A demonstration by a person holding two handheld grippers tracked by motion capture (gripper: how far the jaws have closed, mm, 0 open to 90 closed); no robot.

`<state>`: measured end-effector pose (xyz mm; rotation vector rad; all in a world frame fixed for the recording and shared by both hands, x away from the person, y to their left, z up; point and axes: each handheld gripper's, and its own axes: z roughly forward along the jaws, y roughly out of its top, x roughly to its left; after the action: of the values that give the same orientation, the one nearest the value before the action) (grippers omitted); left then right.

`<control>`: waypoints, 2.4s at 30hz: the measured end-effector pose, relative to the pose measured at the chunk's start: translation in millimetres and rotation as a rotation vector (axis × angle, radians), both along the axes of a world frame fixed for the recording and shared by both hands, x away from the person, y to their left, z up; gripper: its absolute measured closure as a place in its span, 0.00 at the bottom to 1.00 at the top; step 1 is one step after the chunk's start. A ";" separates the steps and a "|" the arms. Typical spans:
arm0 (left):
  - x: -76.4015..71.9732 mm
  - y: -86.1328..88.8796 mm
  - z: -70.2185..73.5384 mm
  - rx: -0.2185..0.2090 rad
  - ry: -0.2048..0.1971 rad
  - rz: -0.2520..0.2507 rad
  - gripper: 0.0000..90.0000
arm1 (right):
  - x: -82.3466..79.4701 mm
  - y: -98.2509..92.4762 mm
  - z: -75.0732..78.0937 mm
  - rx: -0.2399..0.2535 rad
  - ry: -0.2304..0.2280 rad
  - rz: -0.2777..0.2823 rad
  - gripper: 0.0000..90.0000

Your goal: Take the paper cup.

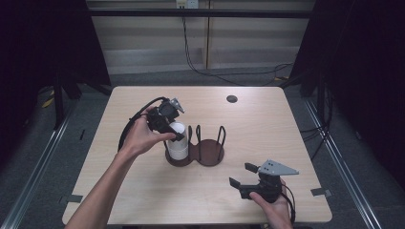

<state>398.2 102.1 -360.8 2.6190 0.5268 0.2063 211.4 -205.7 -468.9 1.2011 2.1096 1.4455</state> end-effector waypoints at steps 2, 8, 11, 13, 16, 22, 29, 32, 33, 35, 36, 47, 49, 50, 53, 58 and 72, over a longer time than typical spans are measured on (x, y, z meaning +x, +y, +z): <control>0.4 -0.6 -0.9 0.000 0.008 -0.006 0.35 | 0.0 0.4 -0.1 -0.001 -0.002 0.004 0.18; 0.1 -1.0 -1.2 -0.014 0.011 0.015 0.38 | 0.0 0.3 -0.2 0.004 0.000 0.007 0.18; -0.1 -0.7 -1.1 -0.015 0.012 0.003 0.38 | -0.5 0.9 0.0 0.005 -0.001 0.008 0.18; -0.5 -0.2 0.1 -0.026 0.021 0.009 0.39 | -0.5 0.7 -0.1 0.007 0.002 0.006 0.18; 0.3 1.0 2.5 -0.045 0.021 0.002 0.39 | 0.2 0.3 -0.2 0.006 0.002 0.006 0.18; 1.1 3.3 4.0 -0.056 0.022 0.013 0.39 | 0.0 0.8 -0.3 0.004 -0.002 0.005 0.18; 1.2 5.9 6.2 -0.076 0.018 0.023 0.39 | 0.2 0.1 -0.6 0.008 0.013 -0.001 0.18; 0.8 6.2 6.9 -0.076 0.022 0.025 0.39 | 0.2 -0.7 -0.4 0.010 0.014 -0.009 0.18; 1.4 6.3 7.6 -0.067 0.020 0.029 0.39 | 0.4 -1.0 -0.5 0.010 0.014 -0.009 0.18; 1.4 5.9 7.6 -0.082 0.018 0.049 0.39 | 0.6 -1.1 -0.6 0.008 0.012 -0.009 0.18; 2.1 6.8 8.7 -0.085 0.025 0.039 0.39 | 0.5 -0.7 -0.5 0.010 0.013 -0.009 0.18; 2.2 10.8 14.9 -0.111 0.017 0.063 0.39 | 0.4 -0.5 -0.7 0.010 0.017 -0.005 0.18; 2.4 11.9 16.5 -0.112 0.011 0.056 0.39 | 0.4 -0.3 -0.7 0.008 0.018 -0.006 0.18; 2.2 12.4 16.8 -0.125 0.017 0.066 0.39 | 0.6 -0.3 -0.7 0.007 0.016 -0.004 0.18; 2.1 14.3 18.5 -0.131 0.018 0.068 0.39 | 0.5 -0.5 -0.8 0.009 0.018 -0.007 0.18; -0.5 16.5 25.4 -0.141 0.002 0.074 0.39 | 0.8 -0.4 -0.8 0.009 0.021 -0.016 0.18; -3.3 25.2 38.8 -0.194 -0.037 0.057 0.40 | -1.1 -0.5 -0.6 0.016 0.018 -0.010 0.18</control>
<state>394.9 127.2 -322.0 2.4101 0.5796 0.2101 210.3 -206.2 -469.5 1.2335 2.1047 1.4553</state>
